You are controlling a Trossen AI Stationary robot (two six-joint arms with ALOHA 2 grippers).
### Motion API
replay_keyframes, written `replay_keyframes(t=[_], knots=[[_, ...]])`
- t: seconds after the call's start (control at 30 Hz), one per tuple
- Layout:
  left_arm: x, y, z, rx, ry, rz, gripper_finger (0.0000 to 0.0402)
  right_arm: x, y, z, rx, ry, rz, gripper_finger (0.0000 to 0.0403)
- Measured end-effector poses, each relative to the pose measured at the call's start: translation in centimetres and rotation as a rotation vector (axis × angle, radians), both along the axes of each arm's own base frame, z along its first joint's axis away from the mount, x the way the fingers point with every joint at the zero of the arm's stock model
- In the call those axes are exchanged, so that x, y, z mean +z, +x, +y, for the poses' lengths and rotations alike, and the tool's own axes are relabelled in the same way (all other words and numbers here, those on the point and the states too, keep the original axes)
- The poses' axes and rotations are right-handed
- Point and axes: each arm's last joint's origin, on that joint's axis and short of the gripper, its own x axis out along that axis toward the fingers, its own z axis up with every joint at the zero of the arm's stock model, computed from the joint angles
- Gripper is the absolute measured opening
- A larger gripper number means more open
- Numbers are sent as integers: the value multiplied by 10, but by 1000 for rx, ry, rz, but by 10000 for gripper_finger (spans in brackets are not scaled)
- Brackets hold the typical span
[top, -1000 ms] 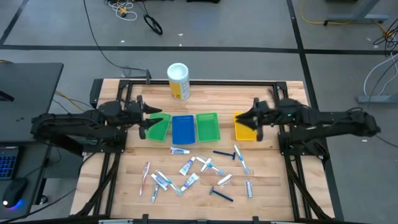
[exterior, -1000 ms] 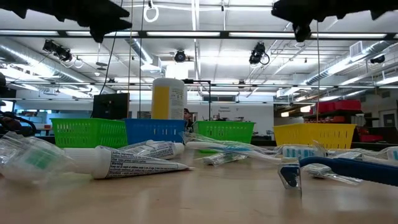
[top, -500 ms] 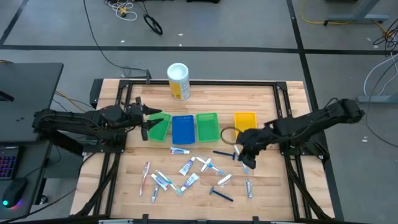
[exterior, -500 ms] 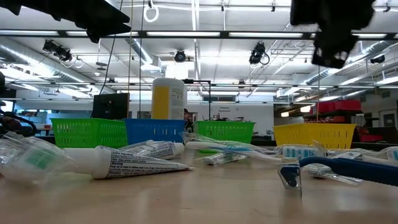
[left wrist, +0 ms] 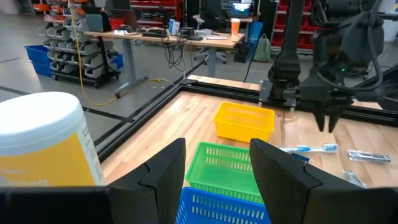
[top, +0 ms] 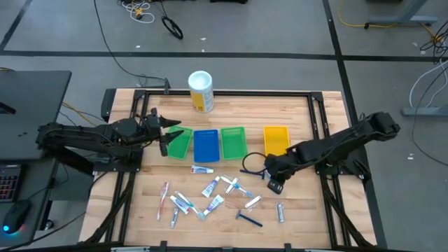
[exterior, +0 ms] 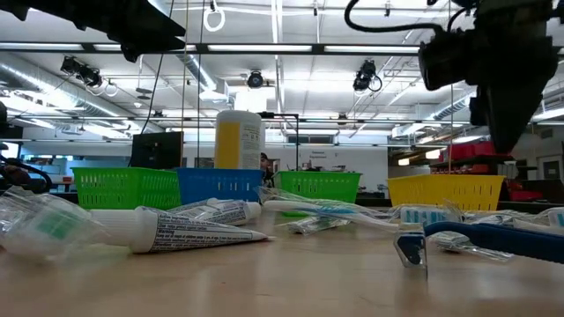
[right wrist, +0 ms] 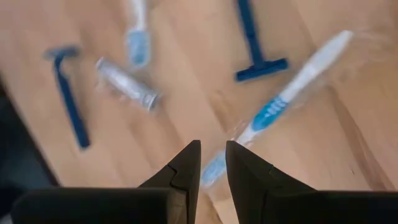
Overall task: Pick & Place Travel size toiletries
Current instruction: Put the blue and white toothbrush into the yellow bin
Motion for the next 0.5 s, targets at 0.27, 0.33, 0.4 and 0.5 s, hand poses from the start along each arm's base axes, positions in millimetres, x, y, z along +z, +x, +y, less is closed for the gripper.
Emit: replay_keyframes(t=[0.27, 0.33, 0.4, 0.5], knots=[[0, 0, 0, 0, 0, 0, 188, -20, 5, -2, -126, -65, 92, 84], [0, 0, 0, 0, -3, -1, 188, -28, 6, -1, -143, -75, 134, 84], [0, 0, 0, 1, -8, -2, 187, -34, 8, -1, -143, -85, 161, 84], [0, 0, 0, 1, -10, -3, 187, -43, 10, 0, -143, -95, 187, 84]])
